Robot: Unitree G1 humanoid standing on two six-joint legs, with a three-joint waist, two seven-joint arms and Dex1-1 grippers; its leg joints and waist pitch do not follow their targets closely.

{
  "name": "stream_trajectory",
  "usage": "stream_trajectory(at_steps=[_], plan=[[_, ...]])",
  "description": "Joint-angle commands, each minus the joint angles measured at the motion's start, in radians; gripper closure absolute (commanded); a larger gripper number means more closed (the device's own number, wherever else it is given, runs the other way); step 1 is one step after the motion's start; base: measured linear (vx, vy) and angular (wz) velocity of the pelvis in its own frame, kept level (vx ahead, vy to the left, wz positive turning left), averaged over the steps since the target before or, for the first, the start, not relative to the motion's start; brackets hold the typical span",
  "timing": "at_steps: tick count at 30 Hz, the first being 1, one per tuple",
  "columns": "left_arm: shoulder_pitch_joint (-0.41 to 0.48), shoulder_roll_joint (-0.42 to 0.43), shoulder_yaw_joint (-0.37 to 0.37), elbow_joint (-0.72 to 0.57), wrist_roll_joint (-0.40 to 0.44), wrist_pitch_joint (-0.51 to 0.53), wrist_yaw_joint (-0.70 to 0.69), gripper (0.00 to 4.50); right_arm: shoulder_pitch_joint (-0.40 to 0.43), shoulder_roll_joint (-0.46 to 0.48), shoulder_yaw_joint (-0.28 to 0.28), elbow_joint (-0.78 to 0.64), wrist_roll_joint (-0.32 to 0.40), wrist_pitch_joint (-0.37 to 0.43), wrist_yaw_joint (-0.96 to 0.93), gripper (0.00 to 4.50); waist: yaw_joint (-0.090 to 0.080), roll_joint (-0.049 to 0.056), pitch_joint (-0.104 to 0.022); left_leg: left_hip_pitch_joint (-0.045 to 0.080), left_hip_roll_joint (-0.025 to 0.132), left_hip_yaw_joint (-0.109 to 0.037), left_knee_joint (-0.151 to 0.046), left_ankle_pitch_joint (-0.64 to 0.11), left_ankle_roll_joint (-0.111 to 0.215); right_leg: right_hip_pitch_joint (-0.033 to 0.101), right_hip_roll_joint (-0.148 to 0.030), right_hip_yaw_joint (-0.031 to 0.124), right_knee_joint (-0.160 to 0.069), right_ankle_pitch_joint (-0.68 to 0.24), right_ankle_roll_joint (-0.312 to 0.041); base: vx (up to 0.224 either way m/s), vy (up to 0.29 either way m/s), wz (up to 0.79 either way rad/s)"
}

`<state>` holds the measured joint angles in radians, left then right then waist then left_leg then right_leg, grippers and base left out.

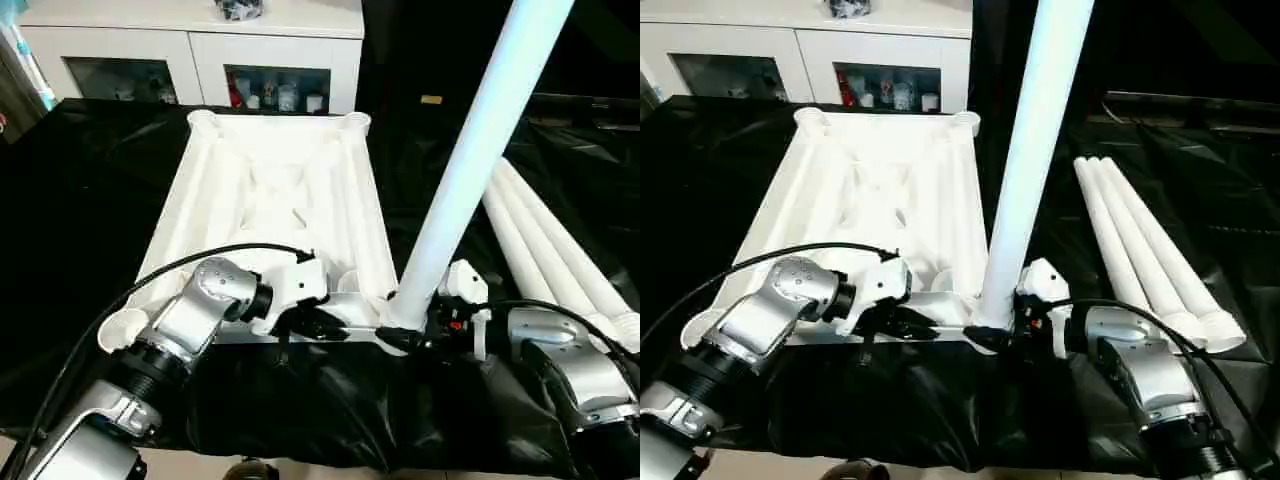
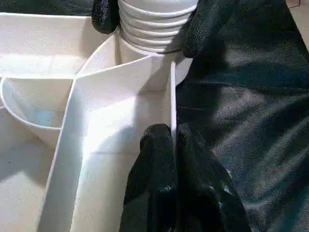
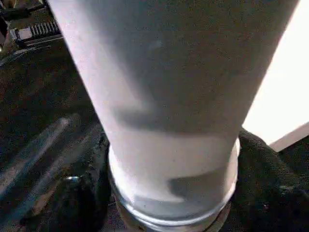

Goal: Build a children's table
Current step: Rotate leg to tighten

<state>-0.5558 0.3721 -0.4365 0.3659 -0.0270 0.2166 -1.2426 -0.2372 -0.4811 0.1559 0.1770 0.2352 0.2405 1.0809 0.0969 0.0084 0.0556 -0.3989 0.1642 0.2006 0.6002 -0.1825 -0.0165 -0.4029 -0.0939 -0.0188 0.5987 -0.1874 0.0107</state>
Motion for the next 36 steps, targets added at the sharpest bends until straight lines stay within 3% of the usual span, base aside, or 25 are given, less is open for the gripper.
stream_trajectory(at_steps=[1,6,9,10,11,13,16,21,23,27,29,36], plan=[[-0.017,-0.028,-0.025,-0.022,-0.029,-0.024,-0.052,4.5,0.01,0.014,0.022,-0.009,0.005,0.019,-0.004,1.62,-0.001,-0.002,-0.07,0.034,0.064,-0.026,-0.075,-0.177,0.052,0.042,-0.052,0.021,-0.049,-0.049,-0.281,0.0,0.0,0.0],[-0.015,-0.059,-0.001,-0.006,-0.027,0.007,0.006,4.5,0.008,0.057,0.008,0.02,-0.007,0.016,-0.073,1.7,-0.004,-0.002,-0.067,0.035,0.063,-0.026,-0.078,-0.206,0.035,0.04,-0.051,0.022,-0.054,-0.108,-0.268,0.0,0.0,0.0],[-0.021,-0.083,0.012,0.012,-0.015,0.027,0.065,4.5,-0.011,0.095,-0.01,0.07,-0.036,-0.005,-0.16,1.71,-0.011,-0.003,-0.062,0.038,0.062,-0.029,-0.085,-0.274,0.001,0.038,-0.054,0.023,-0.065,-0.217,-0.249,0.0,0.0,0.0],[-0.048,-0.143,0.042,0.069,0.014,0.063,0.206,4.5,-0.072,0.17,-0.047,0.2,-0.081,-0.022,-0.35,1.72,-0.019,-0.003,-0.059,0.036,0.061,-0.031,-0.089,-0.296,-0.016,0.037,-0.054,0.023,-0.067,-0.257,-0.237,0.0,0.0,0.0],[-0.06,-0.169,0.054,0.093,0.025,0.08,0.264,4.5,-0.098,0.199,-0.062,0.254,-0.096,-0.028,-0.423,1.73,-0.027,-0.003,-0.057,0.032,0.059,-0.032,-0.09,-0.308,-0.028,0.035,-0.053,0.021,-0.067,-0.281,-0.234,0.0,0.0,0.0],[-0.074,-0.203,0.07,0.117,0.032,0.098,0.332,4.5,-0.128,0.237,-0.082,0.313,-0.094,-0.023,-0.492,1.73,-0.043,-0.005,-0.059,0.036,0.052,-0.041,-0.09,-0.346,-0.064,0.037,-0.058,0.018,-0.078,-0.395,-0.194,-0.03,0.004,-0.06],[-0.101,-0.28,0.093,0.16,0.045,0.117,0.453,4.5,-0.19,0.32,-0.1,0.413,-0.087,-0.028,-0.593,1.73,-0.049,-0.005,-0.059,0.038,0.052,-0.038,-0.088,-0.362,-0.045,0.03,-0.053,0.02,-0.087,-0.384,-0.187,-0.02,0.002,-0.04],[-0.111,-0.328,0.089,0.177,0.064,0.092,0.492,4.5,-0.244,0.386,-0.082,0.493,-0.123,-0.085,-0.64,1.73,-0.051,-0.005,-0.062,0.036,0.052,-0.034,-0.089,-0.336,-0.019,0.03,-0.049,0.021,-0.088,-0.34,-0.192,0.0,0.0,0.0],[-0.103,-0.329,0.083,0.166,0.063,0.084,0.469,4.5,-0.258,0.403,-0.09,0.52,-0.116,-0.107,-0.613,1.17,-0.055,-0.004,-0.063,0.031,0.052,-0.036,-0.089,-0.329,-0.012,0.035,-0.05,0.02,-0.084,-0.323,-0.201,0.0,0.0,0.0],[-0.093,-0.311,0.074,0.151,0.061,0.079,0.449,4.5,-0.261,0.397,-0.094,0.521,-0.108,-0.117,-0.588,0.97,-0.055,-0.003,-0.062,0.036,0.054,-0.033,-0.089,-0.333,-0.002,0.031,-0.049,0.021,-0.085,-0.31,-0.211,0.0,0.0,0.0],[-0.081,-0.289,0.067,0.136,0.06,0.06,0.415,4.5,-0.256,0.374,-0.084,0.507,-0.116,-0.124,-0.563,0.6,-0.055,-0.004,-0.062,0.033,0.054,-0.033,-0.09,-0.33,0.0,0.032,-0.049,0.021,-0.084,-0.307,-0.21,0.0,0.0,0.0],[-0.037,-0.201,0.045,0.073,0.037,0.021,0.243,4.5,-0.183,0.248,-0.054,0.368,-0.088,-0.127,-0.339,0.6,-0.042,-0.001,-0.067,0.032,0.058,-0.028,-0.084,-0.257,0.041,0.037,-0.047,0.024,-0.071,-0.179,-0.239,0.0,0.0,0.0]])
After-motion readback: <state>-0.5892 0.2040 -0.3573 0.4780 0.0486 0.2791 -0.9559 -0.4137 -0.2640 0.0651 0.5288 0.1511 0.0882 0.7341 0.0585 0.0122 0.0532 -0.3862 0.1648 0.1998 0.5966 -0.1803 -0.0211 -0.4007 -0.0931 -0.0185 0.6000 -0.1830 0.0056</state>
